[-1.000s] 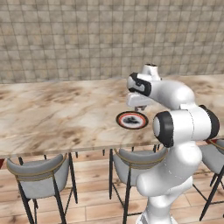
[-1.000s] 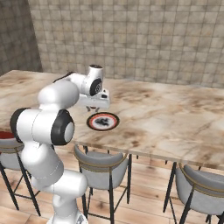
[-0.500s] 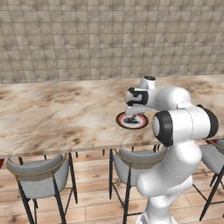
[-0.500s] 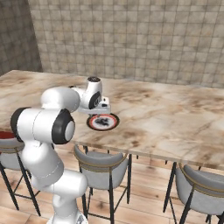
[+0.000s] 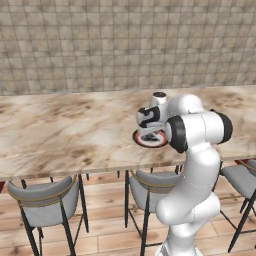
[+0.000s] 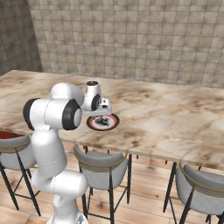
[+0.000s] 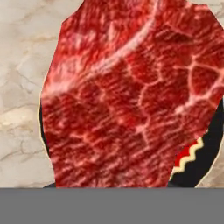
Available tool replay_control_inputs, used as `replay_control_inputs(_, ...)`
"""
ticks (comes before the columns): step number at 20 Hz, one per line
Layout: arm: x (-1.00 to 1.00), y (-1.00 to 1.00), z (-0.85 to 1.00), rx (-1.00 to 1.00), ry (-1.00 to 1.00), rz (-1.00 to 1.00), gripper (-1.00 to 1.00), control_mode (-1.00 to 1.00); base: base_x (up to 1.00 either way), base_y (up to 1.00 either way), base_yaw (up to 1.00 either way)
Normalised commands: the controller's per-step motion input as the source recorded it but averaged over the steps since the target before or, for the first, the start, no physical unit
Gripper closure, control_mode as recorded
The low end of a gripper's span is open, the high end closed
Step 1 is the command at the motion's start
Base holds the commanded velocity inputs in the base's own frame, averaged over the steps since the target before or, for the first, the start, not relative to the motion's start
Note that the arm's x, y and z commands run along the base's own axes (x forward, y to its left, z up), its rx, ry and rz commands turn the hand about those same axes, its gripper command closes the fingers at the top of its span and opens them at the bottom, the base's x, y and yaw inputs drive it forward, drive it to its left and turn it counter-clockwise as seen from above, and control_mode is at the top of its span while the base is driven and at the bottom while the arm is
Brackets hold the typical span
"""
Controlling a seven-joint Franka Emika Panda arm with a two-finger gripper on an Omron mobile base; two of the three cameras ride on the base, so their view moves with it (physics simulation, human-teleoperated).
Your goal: Take the steak from the fridge and place it on the digital scale on the counter by the fridge. Wait a few seconds for a reading, then move it to the plate on the dining counter.
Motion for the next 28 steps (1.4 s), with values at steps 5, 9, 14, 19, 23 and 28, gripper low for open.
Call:
replay_control_inputs(5,0.2,-0.08,-0.07,-0.01,0.06,0.0,1.0,-1.0,0.0,0.0,0.0)
replay_control_inputs(9,0.0,-0.15,0.0,0.05,0.0,0.0,1.0,-1.0,0.0,0.0,0.0)
replay_control_inputs(14,-0.21,-0.12,-0.05,0.02,0.0,0.0,1.0,-1.0,0.0,0.0,0.0)
replay_control_inputs(19,-0.31,-0.1,-0.17,0.0,0.08,0.0,1.0,-1.0,0.0,0.0,0.0)
replay_control_inputs(23,-0.04,-0.01,0.0,0.0,0.14,0.0,1.0,-1.0,0.0,0.0,0.0)
replay_control_inputs(28,0.0,0.0,0.0,0.0,0.08,0.0,1.0,-1.0,0.0,0.0,0.0)
